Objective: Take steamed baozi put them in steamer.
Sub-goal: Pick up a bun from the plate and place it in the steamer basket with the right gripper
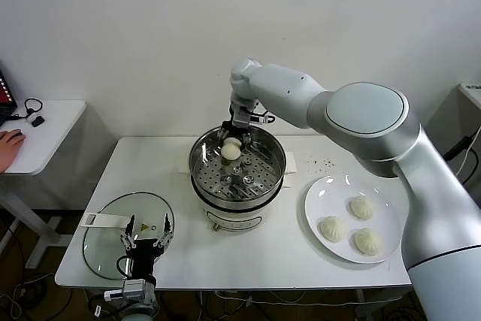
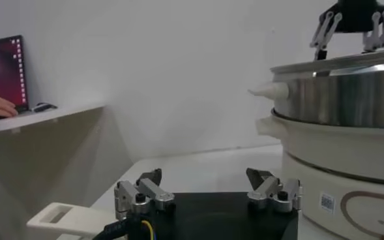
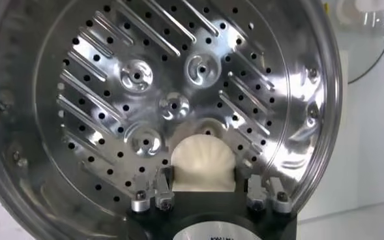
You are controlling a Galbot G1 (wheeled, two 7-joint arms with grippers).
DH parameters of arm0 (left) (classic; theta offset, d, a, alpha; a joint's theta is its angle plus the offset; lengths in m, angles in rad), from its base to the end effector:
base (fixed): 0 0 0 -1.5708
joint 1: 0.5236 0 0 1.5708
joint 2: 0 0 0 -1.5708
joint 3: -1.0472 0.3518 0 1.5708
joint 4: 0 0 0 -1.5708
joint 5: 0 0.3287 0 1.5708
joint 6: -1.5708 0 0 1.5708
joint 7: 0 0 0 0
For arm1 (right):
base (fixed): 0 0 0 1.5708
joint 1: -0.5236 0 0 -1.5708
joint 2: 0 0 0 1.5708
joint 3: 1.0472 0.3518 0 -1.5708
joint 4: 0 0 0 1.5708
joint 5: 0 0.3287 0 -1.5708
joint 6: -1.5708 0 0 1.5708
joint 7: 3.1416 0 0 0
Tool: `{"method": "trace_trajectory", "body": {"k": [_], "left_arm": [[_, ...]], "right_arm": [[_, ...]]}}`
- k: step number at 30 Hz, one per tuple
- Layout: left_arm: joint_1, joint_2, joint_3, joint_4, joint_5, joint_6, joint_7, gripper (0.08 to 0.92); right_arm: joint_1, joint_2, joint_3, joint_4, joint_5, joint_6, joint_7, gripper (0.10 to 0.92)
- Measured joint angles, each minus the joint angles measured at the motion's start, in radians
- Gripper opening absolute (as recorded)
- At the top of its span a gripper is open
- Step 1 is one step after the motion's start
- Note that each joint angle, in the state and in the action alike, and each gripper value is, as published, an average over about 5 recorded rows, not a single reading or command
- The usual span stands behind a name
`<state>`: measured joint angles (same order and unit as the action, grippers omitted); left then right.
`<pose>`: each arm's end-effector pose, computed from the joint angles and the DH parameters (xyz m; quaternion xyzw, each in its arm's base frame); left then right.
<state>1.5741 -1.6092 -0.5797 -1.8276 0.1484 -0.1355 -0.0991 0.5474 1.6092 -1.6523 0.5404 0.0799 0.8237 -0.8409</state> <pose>0.1392 0.0075 -0.3920 0.0679 -0.9929 -0.0712 0.0665 0.6300 0.1633 -0.0812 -0.6619 0.1211 -0.7396 0.0141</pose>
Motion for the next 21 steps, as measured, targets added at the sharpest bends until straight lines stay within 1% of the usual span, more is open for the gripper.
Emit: {"method": "trace_trajectory", "body": {"k": [8,10,12,15,18,21], "left_arm": [[0.000,0.000,0.001,0.005,0.000,-0.003,0.000,0.823],[-0.001,0.000,0.001,0.005,0.000,-0.003,0.000,0.823],[-0.002,0.000,0.001,0.005,0.000,-0.003,0.000,0.823],[-0.002,0.000,0.001,0.004,0.000,-0.002,0.000,0.823],[-0.002,0.000,0.001,0.001,0.000,-0.001,0.000,0.823],[0.000,0.000,0.001,-0.003,0.001,0.000,0.000,0.823]], "right_arm": [[-0.013,0.000,0.004,-0.021,-0.004,0.000,0.002,0.629],[-0.014,0.000,0.008,-0.025,-0.003,0.000,0.005,0.660],[-0.014,0.000,0.011,-0.027,-0.002,0.000,0.007,0.723],[-0.010,0.000,0.012,-0.028,0.002,0.000,0.008,0.795],[0.001,0.000,0.006,-0.021,0.009,0.000,0.004,0.817],[0.019,0.000,-0.004,-0.006,0.020,0.000,-0.002,0.822]]}}
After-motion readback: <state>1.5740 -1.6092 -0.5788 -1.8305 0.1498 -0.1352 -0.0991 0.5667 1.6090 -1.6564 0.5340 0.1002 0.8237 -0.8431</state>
